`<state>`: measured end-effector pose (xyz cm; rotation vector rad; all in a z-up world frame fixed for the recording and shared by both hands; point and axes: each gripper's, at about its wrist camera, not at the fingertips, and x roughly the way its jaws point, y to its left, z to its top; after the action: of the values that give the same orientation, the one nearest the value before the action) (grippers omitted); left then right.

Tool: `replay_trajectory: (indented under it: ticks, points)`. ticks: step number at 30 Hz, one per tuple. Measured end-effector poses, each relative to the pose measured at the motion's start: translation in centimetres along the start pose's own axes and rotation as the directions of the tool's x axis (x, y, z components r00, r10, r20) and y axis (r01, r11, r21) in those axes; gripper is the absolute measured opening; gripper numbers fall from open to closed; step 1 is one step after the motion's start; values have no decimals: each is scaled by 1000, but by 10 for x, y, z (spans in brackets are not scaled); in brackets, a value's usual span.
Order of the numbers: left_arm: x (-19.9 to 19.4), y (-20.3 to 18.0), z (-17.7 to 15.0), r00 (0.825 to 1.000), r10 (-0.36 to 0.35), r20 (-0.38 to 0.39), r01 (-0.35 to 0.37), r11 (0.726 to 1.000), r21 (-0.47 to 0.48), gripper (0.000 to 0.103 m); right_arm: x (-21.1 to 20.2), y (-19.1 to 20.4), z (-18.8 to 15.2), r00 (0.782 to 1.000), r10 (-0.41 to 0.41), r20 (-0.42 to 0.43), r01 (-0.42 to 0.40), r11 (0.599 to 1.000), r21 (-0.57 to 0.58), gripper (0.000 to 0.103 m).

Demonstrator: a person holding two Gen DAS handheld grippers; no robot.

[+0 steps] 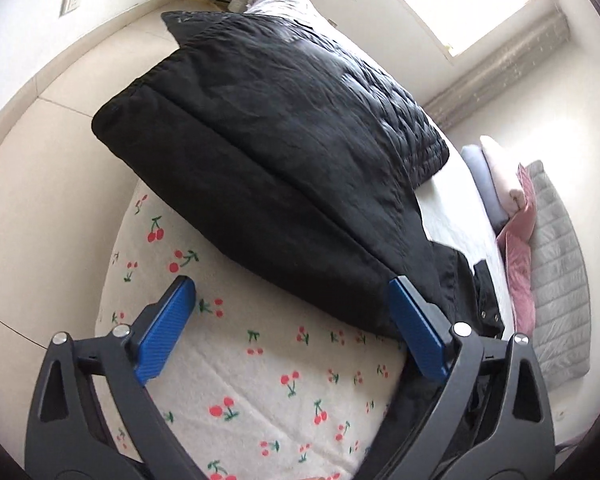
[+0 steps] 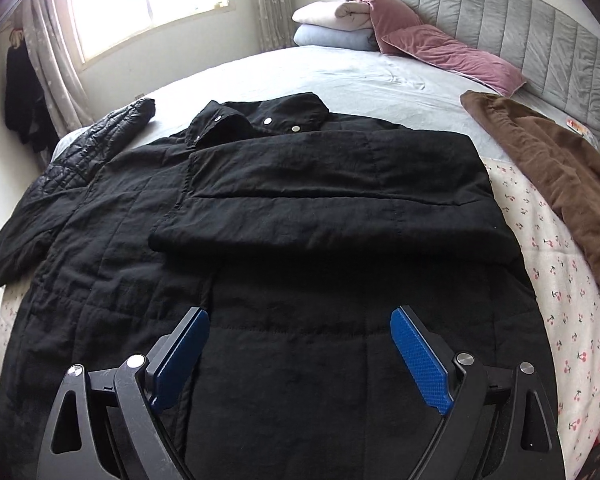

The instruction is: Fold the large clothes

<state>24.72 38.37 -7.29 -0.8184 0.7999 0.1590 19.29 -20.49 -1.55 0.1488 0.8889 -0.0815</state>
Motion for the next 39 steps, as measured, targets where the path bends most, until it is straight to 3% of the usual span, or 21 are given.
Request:
replay_trajectory:
  ticks: [3,5,6,8,9,13,16,19,23,28,33,37,39]
  points:
    - [6,12,10,998,-11,61,16,997,-80,86,5,-3,-1,1000,17,-15,-17,1000,12,93]
    - [6,19,16,996,-15,93,25,993,-112,55,7,-4,-2,1000,19,-18,-19,1000,14,93]
    - [7,20,20,995,-25,100,38,991,-129,49,7,-3,-3,1000,16,-20,-15,1000,13,93]
    - [3,15,24,992,-26,123,42,992,-123,19,9,-4,-3,1000,15,-26,-14,1000,11,93]
    - [-2,9,25,990,-5,140,20,995,-101,12,9,-4,-4,999,16,-28,-15,1000,11,93]
    - [-35,-27,24,969,-27,244,23,1000,22,7,9,-6,-4,1000,8,-27,-8,1000,15,93]
    - [-65,-72,18,943,-105,315,64,988,138,6,9,-8,-3,1000,12,-28,-12,1000,22,93]
    - [-88,-122,12,917,-211,337,126,958,259,6,7,-9,-3,1000,18,-26,-17,1000,27,93]
    - [-109,-195,-15,892,-348,288,208,882,423,6,5,-11,-1,999,23,-26,-22,999,33,93]
    - [-105,-276,-57,889,-426,167,269,781,564,6,2,-17,1,999,29,-21,-28,998,53,93]
    - [-95,-326,-109,900,-434,31,305,681,666,6,0,-24,3,999,35,-16,-33,997,75,93]
    - [-72,-350,-150,918,-388,-82,319,600,734,7,0,-28,4,999,36,-18,-35,995,91,93]
    - [-53,-357,-175,928,-340,-152,324,533,782,13,1,-29,3,999,37,-20,-35,995,94,93]
